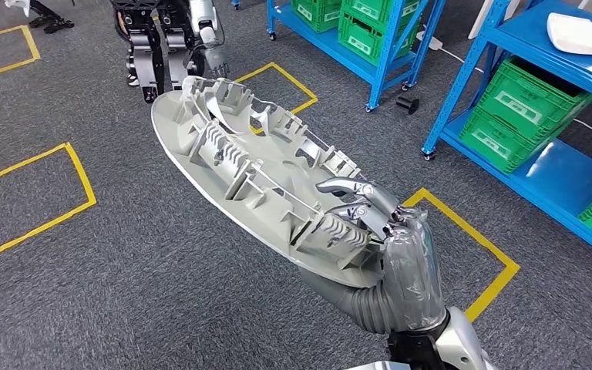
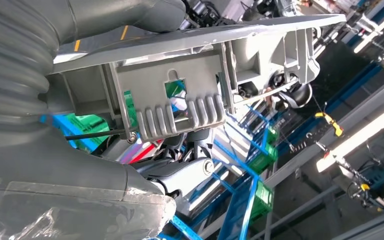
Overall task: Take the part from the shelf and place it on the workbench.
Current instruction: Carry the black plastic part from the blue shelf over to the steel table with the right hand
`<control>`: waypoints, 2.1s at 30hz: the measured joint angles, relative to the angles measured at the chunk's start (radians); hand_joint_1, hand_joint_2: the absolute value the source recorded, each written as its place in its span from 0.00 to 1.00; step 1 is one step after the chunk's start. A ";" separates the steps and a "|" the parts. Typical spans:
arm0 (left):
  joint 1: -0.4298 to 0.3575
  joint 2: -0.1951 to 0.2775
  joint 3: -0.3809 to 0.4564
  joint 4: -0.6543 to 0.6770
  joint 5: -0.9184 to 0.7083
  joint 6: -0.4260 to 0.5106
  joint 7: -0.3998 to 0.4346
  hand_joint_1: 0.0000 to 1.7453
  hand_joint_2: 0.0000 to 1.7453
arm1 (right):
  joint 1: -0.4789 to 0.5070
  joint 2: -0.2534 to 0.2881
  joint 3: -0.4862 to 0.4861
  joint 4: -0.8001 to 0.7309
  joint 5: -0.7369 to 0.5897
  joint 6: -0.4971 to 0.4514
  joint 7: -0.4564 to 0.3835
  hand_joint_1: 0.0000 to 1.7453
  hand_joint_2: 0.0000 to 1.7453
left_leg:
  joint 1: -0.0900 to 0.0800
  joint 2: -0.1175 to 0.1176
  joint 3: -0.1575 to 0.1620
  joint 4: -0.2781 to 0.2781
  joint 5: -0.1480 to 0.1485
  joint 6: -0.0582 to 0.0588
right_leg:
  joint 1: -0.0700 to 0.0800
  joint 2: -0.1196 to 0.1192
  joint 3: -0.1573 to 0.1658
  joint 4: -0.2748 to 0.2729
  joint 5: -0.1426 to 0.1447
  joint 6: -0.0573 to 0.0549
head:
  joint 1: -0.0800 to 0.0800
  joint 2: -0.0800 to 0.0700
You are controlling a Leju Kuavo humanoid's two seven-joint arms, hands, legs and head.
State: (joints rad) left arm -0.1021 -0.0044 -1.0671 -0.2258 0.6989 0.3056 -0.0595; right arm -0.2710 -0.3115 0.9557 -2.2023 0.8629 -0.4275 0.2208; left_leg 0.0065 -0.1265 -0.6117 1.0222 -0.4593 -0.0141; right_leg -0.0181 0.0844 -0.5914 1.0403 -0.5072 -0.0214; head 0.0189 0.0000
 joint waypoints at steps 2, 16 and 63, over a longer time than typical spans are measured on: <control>0.004 0.001 0.000 0.000 0.000 0.000 0.000 0.00 1.00 | -0.001 0.000 0.000 0.000 0.000 0.000 0.000 1.00 1.00 | 0.003 -0.008 -0.006 0.001 0.000 -0.011 | -0.001 -0.025 0.004 -0.006 0.004 -0.010 | 0.000 0.000; 0.000 -0.001 -0.002 0.000 -0.013 0.003 0.003 0.00 1.00 | 0.000 0.000 -0.003 -0.002 0.007 0.001 0.016 1.00 1.00 | -0.013 0.176 0.004 0.001 0.001 0.000 | 0.010 -0.199 0.052 -0.021 -0.026 0.005 | -0.032 0.000; -0.012 -0.003 -0.052 -0.002 -0.047 0.005 0.045 0.00 1.00 | -0.015 -0.012 -0.023 -0.013 0.033 -0.005 0.044 1.00 1.00 | -0.002 -0.009 -0.010 0.005 0.006 0.011 | 0.021 -0.033 -0.012 -0.019 0.032 -0.019 | 0.007 0.000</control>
State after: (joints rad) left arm -0.1143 -0.0078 -1.1190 -0.2279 0.6518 0.3103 -0.0148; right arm -0.2860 -0.3239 0.9332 -2.2154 0.8957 -0.4326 0.2651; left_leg 0.0044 -0.1358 -0.6221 1.0274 -0.4536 -0.0033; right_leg 0.0032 0.0509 -0.6030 1.0211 -0.4754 -0.0401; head 0.0257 0.0000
